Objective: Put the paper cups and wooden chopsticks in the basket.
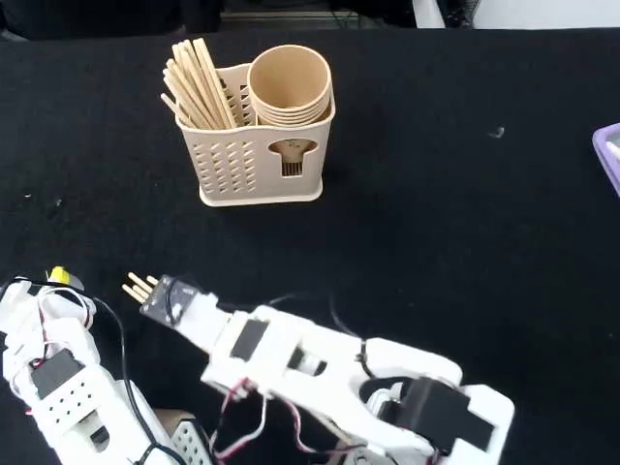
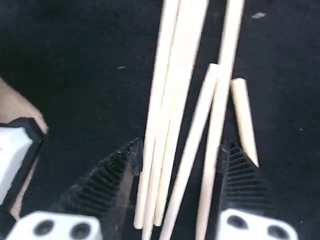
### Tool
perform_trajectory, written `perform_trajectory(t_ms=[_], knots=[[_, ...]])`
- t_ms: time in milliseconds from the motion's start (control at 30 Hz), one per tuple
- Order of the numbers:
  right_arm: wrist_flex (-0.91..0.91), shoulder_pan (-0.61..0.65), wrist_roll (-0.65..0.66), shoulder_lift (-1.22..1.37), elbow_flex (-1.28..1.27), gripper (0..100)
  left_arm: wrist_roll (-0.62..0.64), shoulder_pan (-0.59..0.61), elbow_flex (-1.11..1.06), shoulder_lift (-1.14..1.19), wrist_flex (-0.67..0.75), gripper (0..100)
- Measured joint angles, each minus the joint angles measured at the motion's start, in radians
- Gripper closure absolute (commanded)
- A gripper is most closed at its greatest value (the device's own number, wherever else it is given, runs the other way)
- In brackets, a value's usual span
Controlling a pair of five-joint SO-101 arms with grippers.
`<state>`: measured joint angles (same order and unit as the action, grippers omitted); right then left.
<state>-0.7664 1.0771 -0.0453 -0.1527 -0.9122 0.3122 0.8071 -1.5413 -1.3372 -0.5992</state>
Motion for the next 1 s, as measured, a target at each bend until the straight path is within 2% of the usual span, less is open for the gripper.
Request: perform_trajectory(t_ms=[167, 333, 667, 800, 1000], knots=[[-0.044, -0.13, 0.169, 0.025, 0.031, 99.0, 0.0, 0.0, 0.002, 0.0, 0.0, 81], [-0.064, -0.256, 0.295, 0.028, 0.044, 98.8, 0.0, 0.0, 0.002, 0.0, 0.0, 81], [-0.27, -0.471, 0.511, 0.029, 0.201, 98.8, 0.0, 0.0, 0.002, 0.0, 0.0, 81], [-0.301, -0.5, 0.582, 0.029, 0.212, 98.8, 0.0, 0.0, 0.002, 0.0, 0.0, 81], [-0.284, -0.505, 0.603, -0.08, 0.138, 98.7, 0.0, 0.0, 0.002, 0.0, 0.0, 81]])
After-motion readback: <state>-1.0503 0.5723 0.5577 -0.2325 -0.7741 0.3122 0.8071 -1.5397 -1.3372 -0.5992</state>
